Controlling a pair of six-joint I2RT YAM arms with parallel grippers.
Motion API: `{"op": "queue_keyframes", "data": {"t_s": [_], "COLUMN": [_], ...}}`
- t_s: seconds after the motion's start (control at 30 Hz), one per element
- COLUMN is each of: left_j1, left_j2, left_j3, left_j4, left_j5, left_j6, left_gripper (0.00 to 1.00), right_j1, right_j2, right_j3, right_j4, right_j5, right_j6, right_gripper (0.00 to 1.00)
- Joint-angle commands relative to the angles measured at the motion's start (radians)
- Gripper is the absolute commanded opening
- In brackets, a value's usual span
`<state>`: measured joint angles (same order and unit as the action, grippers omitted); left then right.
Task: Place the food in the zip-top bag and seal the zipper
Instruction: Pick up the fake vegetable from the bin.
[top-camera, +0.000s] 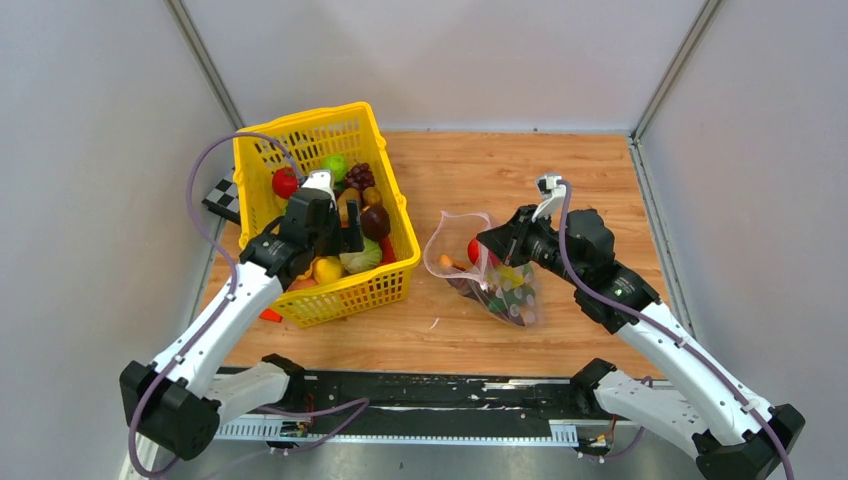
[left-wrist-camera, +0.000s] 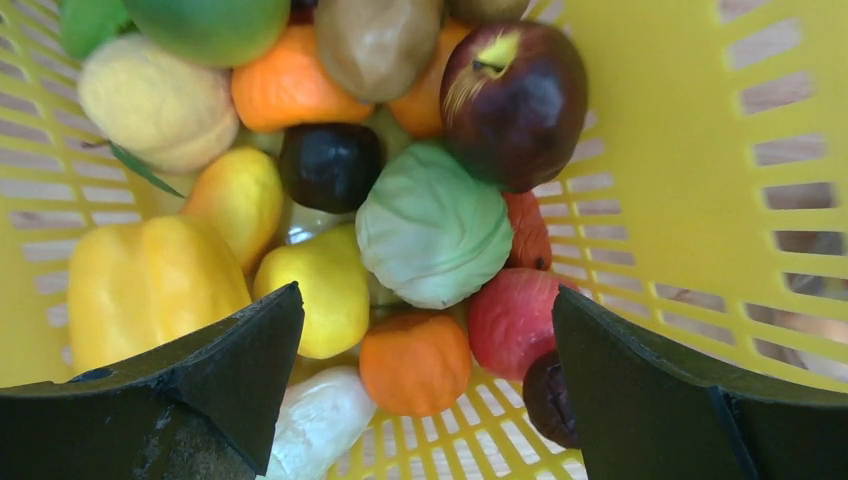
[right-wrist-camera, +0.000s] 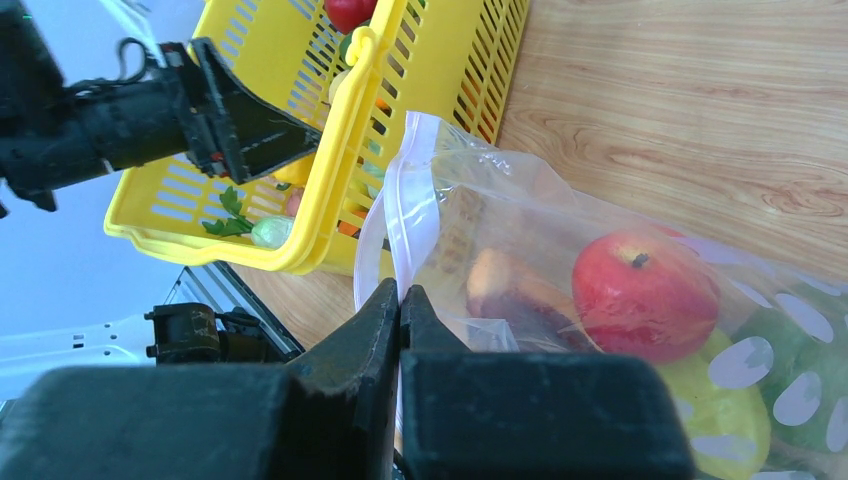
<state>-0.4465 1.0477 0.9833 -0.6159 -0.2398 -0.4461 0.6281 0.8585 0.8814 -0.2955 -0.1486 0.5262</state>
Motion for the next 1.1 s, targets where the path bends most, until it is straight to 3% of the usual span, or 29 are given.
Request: {"op": "queue_keyframes", "data": {"t_s": [0.0, 0.2, 0.5, 0.67, 0.8, 0.87, 1.07], "left_j1": [0.048, 0.085, 0.116, 0.128, 0.128, 0.128, 0.128], "left_j2": [0.056, 0.139, 0.218, 0.308, 0.327, 0.319, 0.235], "left_j3": [-0.030, -0.082, -0.207, -0.234, -0.230, -0.233, -0.225], "left_j4": [0.075, 0.219, 0.409, 0.468, 0.450, 0.451, 0.408], "left_j5": [0.099, 0.193, 0.191, 0.219, 0.191, 0.190, 0.191], "left_j6": [-0.024, -0.011, -0.013, -0.038, -0.032, -0.029, -0.012], "left_gripper": [1.00, 0.99, 0.98, 0.85, 0.81, 0.68, 0.59], "right_j1": [0.002, 0.003, 0.002, 0.002, 0.003, 0.003, 0.003], "right_j2": [-0.023, -0.024, -0.024, -0.023, -0.024, -0.023, -0.018], "right_j3": [0.019, 0.020, 0.031, 0.024, 0.022, 0.021, 0.022], "right_j4": [0.026, 0.027, 0.050, 0.045, 0.039, 0.041, 0.040], "right_j5": [0.002, -0.012, -0.046, -0.048, -0.042, -0.041, -0.042], "right_j6": [0.000, 0.008, 0.019, 0.019, 0.018, 0.018, 0.017], "right_gripper": [0.00, 0.00, 0.00, 0.00, 0.00, 0.01, 0.00]}}
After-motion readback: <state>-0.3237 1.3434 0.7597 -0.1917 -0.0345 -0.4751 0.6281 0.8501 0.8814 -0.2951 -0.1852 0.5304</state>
